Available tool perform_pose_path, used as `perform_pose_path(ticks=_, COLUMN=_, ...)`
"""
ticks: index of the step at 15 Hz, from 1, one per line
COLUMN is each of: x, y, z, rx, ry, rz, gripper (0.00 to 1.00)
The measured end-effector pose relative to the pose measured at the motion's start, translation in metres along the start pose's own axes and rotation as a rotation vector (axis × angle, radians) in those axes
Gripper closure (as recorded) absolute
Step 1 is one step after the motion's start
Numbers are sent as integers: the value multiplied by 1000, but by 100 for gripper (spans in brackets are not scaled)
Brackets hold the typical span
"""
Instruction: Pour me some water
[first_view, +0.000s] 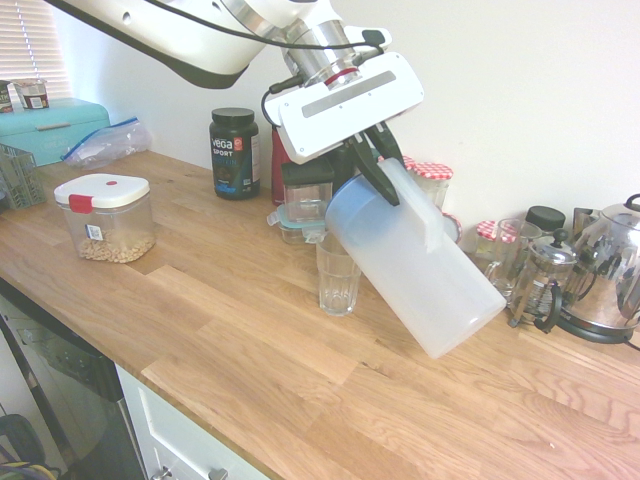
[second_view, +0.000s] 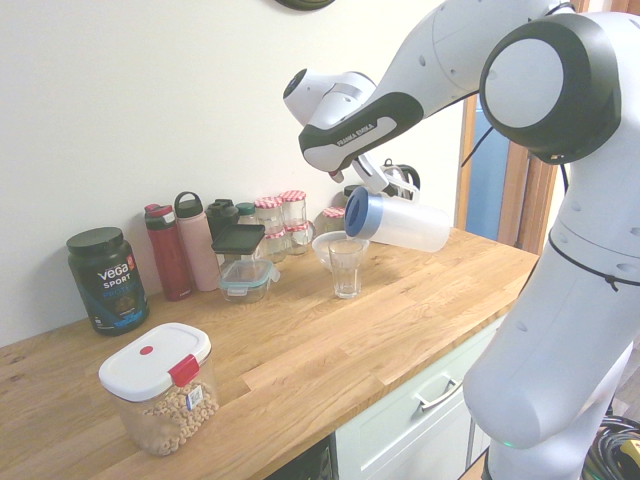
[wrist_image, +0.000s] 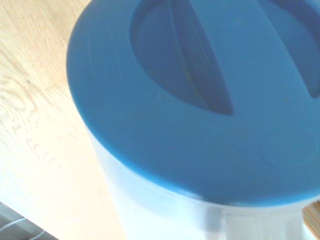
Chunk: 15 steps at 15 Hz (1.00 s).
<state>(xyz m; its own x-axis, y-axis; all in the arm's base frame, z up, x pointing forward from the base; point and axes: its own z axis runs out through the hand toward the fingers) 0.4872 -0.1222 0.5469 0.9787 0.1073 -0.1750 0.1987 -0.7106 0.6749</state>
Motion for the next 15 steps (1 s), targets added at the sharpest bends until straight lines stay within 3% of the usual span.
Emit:
perform_pose_path(ticks=5, x=1, y=-3, z=-3, rx=14, ry=4, rz=17, gripper=100)
perform_pose_path(ticks=11, x=-52, y=58, z=5, rx=320, ry=150, rz=183, gripper=100)
perform_pose_path(ticks=15, x=-80, y=81, z=22, rx=488, ry=236, rz=348, gripper=100)
